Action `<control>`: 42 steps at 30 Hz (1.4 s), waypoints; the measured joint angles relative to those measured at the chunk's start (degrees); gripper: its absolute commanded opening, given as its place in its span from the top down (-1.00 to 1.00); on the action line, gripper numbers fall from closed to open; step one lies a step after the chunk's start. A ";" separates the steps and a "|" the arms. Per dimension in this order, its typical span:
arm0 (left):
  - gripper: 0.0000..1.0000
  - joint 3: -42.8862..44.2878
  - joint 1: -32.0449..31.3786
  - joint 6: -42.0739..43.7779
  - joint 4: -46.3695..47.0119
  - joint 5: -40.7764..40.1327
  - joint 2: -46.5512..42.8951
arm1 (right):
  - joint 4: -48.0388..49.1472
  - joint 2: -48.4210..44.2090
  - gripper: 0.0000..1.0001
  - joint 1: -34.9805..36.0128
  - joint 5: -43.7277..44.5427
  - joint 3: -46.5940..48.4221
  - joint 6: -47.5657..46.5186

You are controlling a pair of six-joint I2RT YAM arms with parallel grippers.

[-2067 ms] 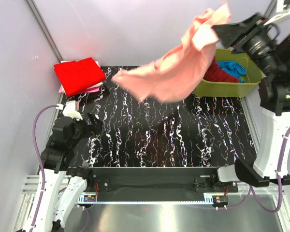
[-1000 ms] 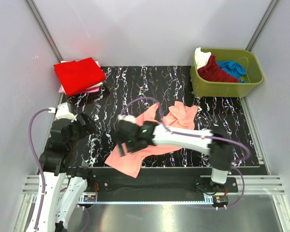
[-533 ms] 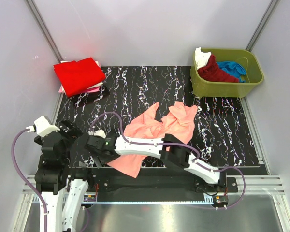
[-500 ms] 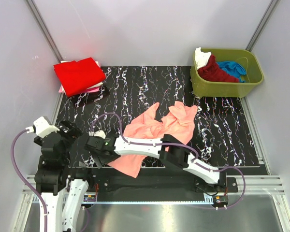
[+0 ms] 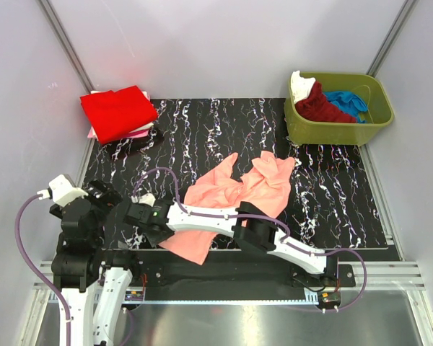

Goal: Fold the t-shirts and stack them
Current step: Flatten the tshirt out

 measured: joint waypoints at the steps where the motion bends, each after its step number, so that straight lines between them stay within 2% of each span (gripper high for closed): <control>1: -0.97 0.00 0.02 0.00 0.00 0.02 0.00 | -0.33 0.20 0.28 -0.04 0.39 0.20 0.15; 2: -0.97 0.00 0.04 0.00 -0.02 0.02 0.00 | -0.55 0.39 0.40 -0.04 0.55 0.48 0.00; 7: -0.97 0.00 0.04 0.02 0.00 0.07 0.00 | -3.08 1.73 0.61 -0.15 1.55 2.71 -0.04; 8: -0.97 0.00 0.04 0.02 0.00 0.07 0.00 | -3.65 2.03 0.82 -0.15 1.62 3.28 -0.17; 10: -0.98 0.00 0.04 0.02 -0.02 0.17 0.00 | -4.48 2.45 1.00 -0.26 1.73 4.00 -0.31; 16: -0.97 0.00 0.04 0.07 0.00 0.35 0.00 | -4.33 1.73 1.00 -0.52 2.01 3.23 -0.28; 21: -0.97 0.00 0.15 0.52 0.02 1.51 0.00 | -6.75 -5.14 1.00 -2.47 6.43 -5.25 -1.07; 25: -0.97 0.00 0.26 1.46 0.13 3.37 -0.39 | -12.09 -20.09 1.00 -6.78 14.78 -10.93 -0.94; 27: -0.97 0.00 0.26 1.88 0.35 4.50 -1.18 | -12.68 -33.90 1.00 -9.81 19.61 -15.91 0.39; 31: -0.97 0.00 0.26 2.54 1.64 6.95 -1.53 | -13.35 -68.85 1.00 -16.81 28.61 -29.88 6.01; 34: -0.97 0.02 0.26 2.99 2.27 10.10 0.57 | -16.44 -92.65 1.00 -18.18 34.23 -40.11 12.76; 37: -0.97 0.11 0.28 3.10 3.41 13.86 5.57 | -19.80 -102.49 1.00 -18.27 36.44 -49.07 18.67; 42: -0.97 -0.11 -0.46 2.01 6.62 22.84 14.03 | -21.55 -98.75 1.00 -18.23 34.71 -63.76 24.15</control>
